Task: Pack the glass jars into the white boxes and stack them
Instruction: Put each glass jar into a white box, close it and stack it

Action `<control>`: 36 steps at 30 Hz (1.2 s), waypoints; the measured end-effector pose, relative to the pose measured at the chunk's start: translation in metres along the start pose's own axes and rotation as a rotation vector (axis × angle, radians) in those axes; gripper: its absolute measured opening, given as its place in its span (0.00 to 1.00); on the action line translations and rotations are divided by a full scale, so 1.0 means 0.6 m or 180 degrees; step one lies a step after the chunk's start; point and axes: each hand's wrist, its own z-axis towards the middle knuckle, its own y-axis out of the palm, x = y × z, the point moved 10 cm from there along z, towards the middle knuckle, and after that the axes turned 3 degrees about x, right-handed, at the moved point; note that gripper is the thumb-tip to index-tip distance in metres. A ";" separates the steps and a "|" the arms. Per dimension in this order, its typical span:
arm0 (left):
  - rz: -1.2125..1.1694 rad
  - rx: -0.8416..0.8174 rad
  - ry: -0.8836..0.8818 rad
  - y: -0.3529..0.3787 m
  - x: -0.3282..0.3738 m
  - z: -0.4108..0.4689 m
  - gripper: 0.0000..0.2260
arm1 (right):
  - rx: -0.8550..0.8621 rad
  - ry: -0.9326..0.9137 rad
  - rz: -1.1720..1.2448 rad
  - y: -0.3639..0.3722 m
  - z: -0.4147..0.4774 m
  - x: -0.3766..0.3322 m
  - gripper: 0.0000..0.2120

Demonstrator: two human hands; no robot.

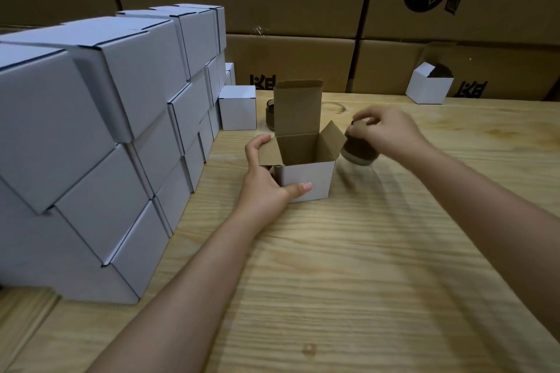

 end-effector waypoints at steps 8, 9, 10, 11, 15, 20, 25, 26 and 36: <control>-0.0045 -0.0004 0.0019 0.002 0.002 0.000 0.43 | -0.0941 -0.1376 0.0864 -0.050 -0.041 -0.162 0.11; -0.0077 -0.0022 0.0013 0.002 0.001 0.000 0.43 | -0.1068 -0.1515 0.0743 -0.040 -0.049 -0.179 0.11; -0.0107 -0.0044 0.0001 0.003 0.001 0.000 0.42 | -0.1190 -0.1640 0.0597 -0.027 -0.056 -0.193 0.11; -0.0118 -0.0061 -0.0011 0.003 0.002 0.000 0.42 | -0.1296 -0.1738 0.0463 -0.012 -0.063 -0.204 0.12; -0.0043 -0.0078 -0.0018 0.003 0.003 -0.001 0.43 | -0.1413 -0.1890 0.0048 0.034 -0.072 -0.216 0.13; 0.0015 -0.0056 -0.0021 0.003 0.001 0.000 0.42 | -0.1370 -0.2032 -0.0408 0.073 -0.081 -0.195 0.16; 0.0071 -0.0028 -0.0045 0.003 -0.002 -0.001 0.42 | -0.1414 -0.2118 -0.0575 0.095 -0.091 -0.187 0.17; 0.0065 -0.0023 -0.0039 0.003 -0.002 0.000 0.42 | -0.1458 -0.2096 -0.0631 0.100 -0.092 -0.186 0.17; 0.0034 -0.0045 0.0034 0.003 0.003 -0.002 0.42 | -0.1527 -0.2289 -0.1473 0.121 -0.101 -0.167 0.15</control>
